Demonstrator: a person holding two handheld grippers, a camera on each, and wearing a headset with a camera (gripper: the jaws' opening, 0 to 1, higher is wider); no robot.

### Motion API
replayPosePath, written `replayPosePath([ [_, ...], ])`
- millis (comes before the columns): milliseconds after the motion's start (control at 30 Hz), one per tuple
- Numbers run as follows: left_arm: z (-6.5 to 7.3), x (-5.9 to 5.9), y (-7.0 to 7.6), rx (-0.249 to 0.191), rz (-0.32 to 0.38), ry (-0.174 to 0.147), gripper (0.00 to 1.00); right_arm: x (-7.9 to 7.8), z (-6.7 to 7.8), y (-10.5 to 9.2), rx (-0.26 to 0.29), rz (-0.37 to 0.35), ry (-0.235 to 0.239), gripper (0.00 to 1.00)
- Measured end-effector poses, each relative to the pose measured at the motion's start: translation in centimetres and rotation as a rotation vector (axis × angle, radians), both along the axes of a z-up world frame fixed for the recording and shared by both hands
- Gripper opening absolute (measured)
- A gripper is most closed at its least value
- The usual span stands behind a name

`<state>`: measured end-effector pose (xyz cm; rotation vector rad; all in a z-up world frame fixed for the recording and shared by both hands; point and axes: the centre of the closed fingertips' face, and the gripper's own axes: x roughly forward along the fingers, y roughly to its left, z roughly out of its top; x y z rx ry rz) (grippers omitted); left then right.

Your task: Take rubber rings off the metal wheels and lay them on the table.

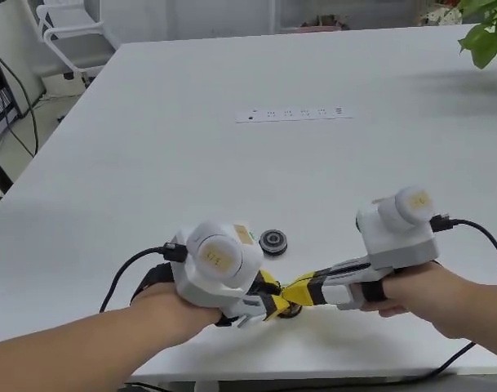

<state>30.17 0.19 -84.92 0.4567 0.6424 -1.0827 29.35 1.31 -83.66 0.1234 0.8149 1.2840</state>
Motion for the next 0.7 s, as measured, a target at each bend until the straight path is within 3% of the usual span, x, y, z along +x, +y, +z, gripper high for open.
replayPosePath([
  [200, 0.03, -0.02, -0.02, -0.004, -0.016, -0.007, 0.12, 0.54, -0.47, -0.79, -0.019, -0.012, -0.016, 0.0],
  [300, 0.09, -0.07, 0.01, -0.024, -0.017, 0.011, 0.13, 0.64, -0.48, -0.89, -0.025, -0.013, -0.023, 0.0],
  [400, 0.1, -0.13, -0.08, -0.01, -0.056, -0.024, 0.14, 0.89, -0.48, -1.13, -0.021, -0.024, -0.022, 0.0],
  [533, 0.13, -0.07, -0.04, -0.013, -0.057, -0.015, 0.15, 0.87, -0.27, -1.09, -0.014, -0.028, -0.018, 0.0],
  [600, 0.23, 0.17, 0.11, -0.004, -0.06, -0.04, 0.19, 0.75, -0.23, -1.0, -0.017, -0.027, -0.02, 0.0],
  [700, 0.32, 0.05, 0.11, -0.013, -0.053, -0.021, 0.19, 0.85, -0.14, -0.98, -0.016, -0.027, -0.025, 0.0],
])
